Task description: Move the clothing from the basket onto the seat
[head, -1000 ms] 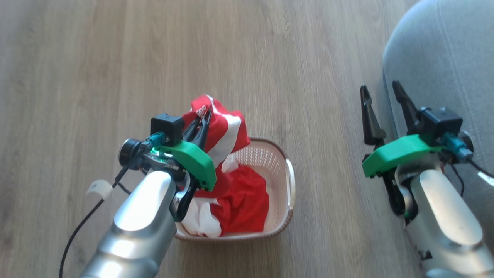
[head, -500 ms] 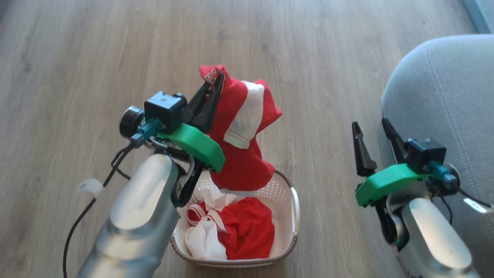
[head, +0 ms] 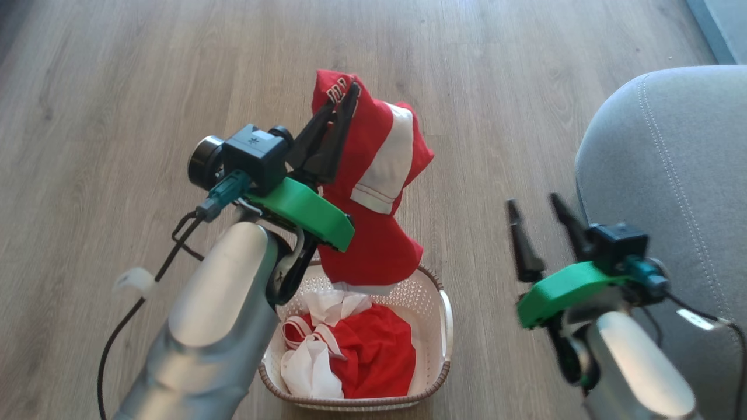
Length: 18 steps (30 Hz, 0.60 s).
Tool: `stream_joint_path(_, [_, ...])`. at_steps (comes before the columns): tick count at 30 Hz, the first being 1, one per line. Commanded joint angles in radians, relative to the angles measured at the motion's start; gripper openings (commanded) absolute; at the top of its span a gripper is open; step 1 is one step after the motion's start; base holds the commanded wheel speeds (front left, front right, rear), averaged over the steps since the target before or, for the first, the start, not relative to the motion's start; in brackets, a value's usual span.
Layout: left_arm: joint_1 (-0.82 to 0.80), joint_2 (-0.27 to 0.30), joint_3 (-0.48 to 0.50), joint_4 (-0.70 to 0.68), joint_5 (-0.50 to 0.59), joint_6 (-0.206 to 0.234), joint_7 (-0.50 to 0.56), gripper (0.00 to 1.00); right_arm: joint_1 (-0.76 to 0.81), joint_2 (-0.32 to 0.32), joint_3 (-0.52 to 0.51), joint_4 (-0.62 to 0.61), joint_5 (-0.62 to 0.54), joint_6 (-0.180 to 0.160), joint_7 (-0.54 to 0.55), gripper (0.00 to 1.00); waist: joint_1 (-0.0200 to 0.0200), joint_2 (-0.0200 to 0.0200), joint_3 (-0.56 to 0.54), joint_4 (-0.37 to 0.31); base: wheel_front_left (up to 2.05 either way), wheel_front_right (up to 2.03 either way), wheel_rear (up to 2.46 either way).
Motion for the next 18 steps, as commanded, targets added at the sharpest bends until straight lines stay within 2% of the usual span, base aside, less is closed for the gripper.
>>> stream_joint_path(1, [-0.055,0.015,0.024,-0.044,0.010,0.001,-0.009,0.00,-0.032,0.004,0.057,-0.051,0.025,0.007,-0.005,1.00,0.0001,-0.0001,0.002,0.000,0.00,0.00,0.00])
stream_joint_path(2, [-0.055,0.015,0.024,-0.044,0.010,0.001,-0.009,0.00,-0.032,0.004,0.057,-0.051,0.025,0.007,-0.005,1.00,0.0001,-0.0001,0.002,0.000,0.00,0.00,0.00])
stream_joint_path(6, [-0.052,0.015,0.003,-0.056,0.004,0.006,-0.009,0.00,-0.083,-0.024,0.186,-0.129,0.089,0.007,-0.005,1.00,0.0001,-0.0001,0.008,0.001,0.00,0.00,0.00])
stream_joint_path(10, [-0.057,0.015,-0.019,-0.063,-0.003,0.010,-0.009,0.00,-0.123,-0.044,0.263,-0.177,0.122,0.007,-0.005,1.00,0.0001,-0.0001,0.012,0.007,0.00,0.00,0.00])
stream_joint_path(18, [-0.065,0.015,-0.087,-0.086,-0.024,0.017,-0.009,0.00,-0.179,-0.057,0.399,-0.144,0.253,0.007,-0.005,1.00,0.0001,-0.0001,0.007,0.033,0.00,0.00,0.00])
